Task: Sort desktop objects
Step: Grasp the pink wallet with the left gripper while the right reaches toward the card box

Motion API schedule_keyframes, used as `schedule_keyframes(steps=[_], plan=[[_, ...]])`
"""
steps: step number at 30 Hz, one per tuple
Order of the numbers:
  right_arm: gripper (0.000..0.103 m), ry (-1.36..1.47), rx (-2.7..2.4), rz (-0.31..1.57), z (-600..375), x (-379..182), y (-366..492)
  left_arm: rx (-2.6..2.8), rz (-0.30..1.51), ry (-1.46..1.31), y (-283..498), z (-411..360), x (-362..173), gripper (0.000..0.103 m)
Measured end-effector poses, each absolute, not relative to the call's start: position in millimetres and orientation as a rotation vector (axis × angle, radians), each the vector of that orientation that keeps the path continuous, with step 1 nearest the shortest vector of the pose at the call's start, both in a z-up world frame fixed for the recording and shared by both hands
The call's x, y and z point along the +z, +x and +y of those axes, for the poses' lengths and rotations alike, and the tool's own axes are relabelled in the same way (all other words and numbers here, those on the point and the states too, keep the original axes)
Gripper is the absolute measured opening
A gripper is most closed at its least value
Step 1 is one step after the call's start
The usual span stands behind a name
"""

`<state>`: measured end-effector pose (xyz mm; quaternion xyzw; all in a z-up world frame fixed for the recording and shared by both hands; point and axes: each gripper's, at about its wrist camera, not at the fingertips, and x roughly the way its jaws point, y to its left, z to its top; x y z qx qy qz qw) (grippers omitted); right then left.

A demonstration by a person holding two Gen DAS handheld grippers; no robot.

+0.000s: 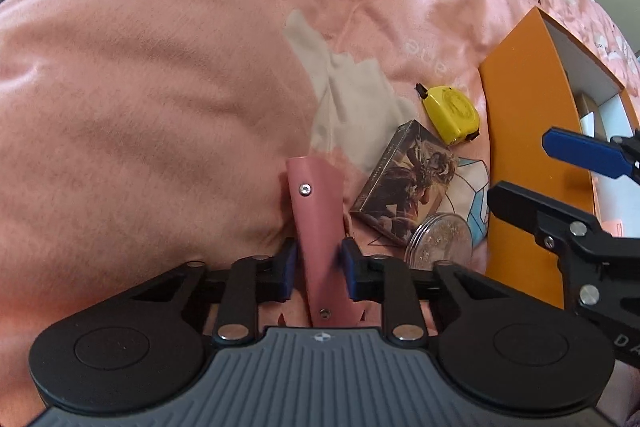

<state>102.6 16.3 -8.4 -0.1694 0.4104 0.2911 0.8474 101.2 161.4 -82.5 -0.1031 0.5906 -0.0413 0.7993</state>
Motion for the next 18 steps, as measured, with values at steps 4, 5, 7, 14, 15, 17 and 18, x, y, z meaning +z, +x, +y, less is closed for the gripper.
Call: schedule_keyframes(steps=[4, 5, 7, 14, 15, 17, 18], plan=[[0.061, -0.320, 0.612, 0.898, 15.0, -10.0, 106.0, -0.078, 1.223, -0.231, 95.0, 163.4, -74.0, 0.022], [0.061, -0.304, 0.612, 0.908, 15.5, -10.3, 107.4, -0.069, 1.205, -0.236, 93.4, 165.1, -69.4, 0.021], [0.059, -0.265, 0.608, 0.930, 18.4, -10.9, 111.6, -0.048, 1.167, -0.243, 90.8, 169.2, -60.1, 0.021], [0.058, -0.164, 0.494, 1.048, 43.1, -29.9, 136.7, -0.026, 1.138, -0.278, 90.8, 182.4, -58.0, 0.021], [0.058, -0.157, 0.465, 1.076, 46.5, -35.6, 140.8, -0.027, 1.138, -0.292, 90.2, 185.0, -59.5, 0.021], [0.058, -0.134, 0.437, 1.120, 50.5, -45.5, 146.9, -0.033, 1.135, -0.312, 89.3, 189.1, -61.2, 0.021], [0.058, -0.127, 0.421, 1.138, 51.9, -50.1, 149.5, -0.037, 1.134, -0.321, 89.1, 191.0, -62.1, 0.021]])
